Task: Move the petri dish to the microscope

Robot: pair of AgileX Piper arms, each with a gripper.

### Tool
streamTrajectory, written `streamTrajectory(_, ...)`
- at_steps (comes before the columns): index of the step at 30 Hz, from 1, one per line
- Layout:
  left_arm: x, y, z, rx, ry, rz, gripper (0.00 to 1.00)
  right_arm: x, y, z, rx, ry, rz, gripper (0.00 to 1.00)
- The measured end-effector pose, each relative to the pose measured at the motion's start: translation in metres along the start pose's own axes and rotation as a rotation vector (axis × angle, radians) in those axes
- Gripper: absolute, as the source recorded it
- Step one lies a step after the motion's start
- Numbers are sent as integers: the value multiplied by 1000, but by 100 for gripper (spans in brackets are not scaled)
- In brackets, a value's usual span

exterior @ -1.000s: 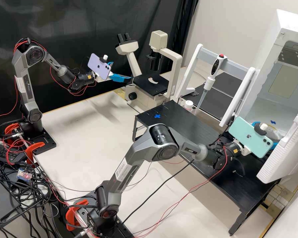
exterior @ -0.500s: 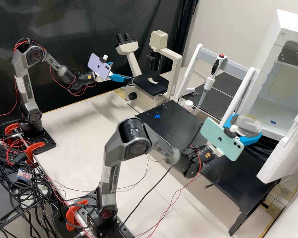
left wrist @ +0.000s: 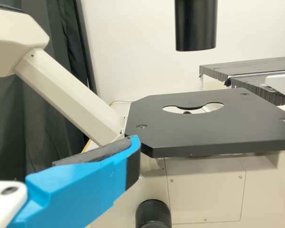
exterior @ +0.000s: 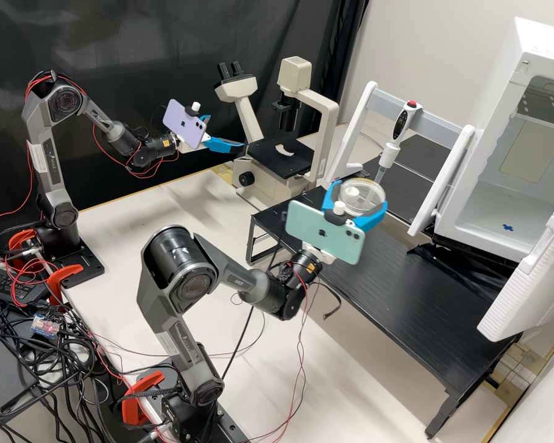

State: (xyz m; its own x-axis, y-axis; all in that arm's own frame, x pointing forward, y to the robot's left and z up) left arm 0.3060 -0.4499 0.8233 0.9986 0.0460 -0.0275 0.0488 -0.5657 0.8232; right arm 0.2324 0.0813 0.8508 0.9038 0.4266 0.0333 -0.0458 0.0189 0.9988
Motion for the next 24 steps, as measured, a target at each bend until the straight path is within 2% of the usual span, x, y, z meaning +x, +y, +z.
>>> streamTrajectory(4, 0, 0, 0, 0, 0, 0, 100, 4, -19, -24, -1, 42, -43, 0)
streamTrajectory(9, 0, 0, 0, 0, 0, 0, 100, 5, -44, -48, -26, 100, -128, 0)
streamTrajectory(12, 0, 0, 0, 0, 0, 0, 100, 12, -57, -61, -19, 90, -147, 0)
streamTrajectory(14, 0, 0, 0, 0, 0, 0, 100, 15, -67, -69, -39, 107, -181, 0)
streamTrajectory(24, 0, 0, 0, 0, 0, 0, 100, 42, -114, -97, -65, 127, -308, 0)
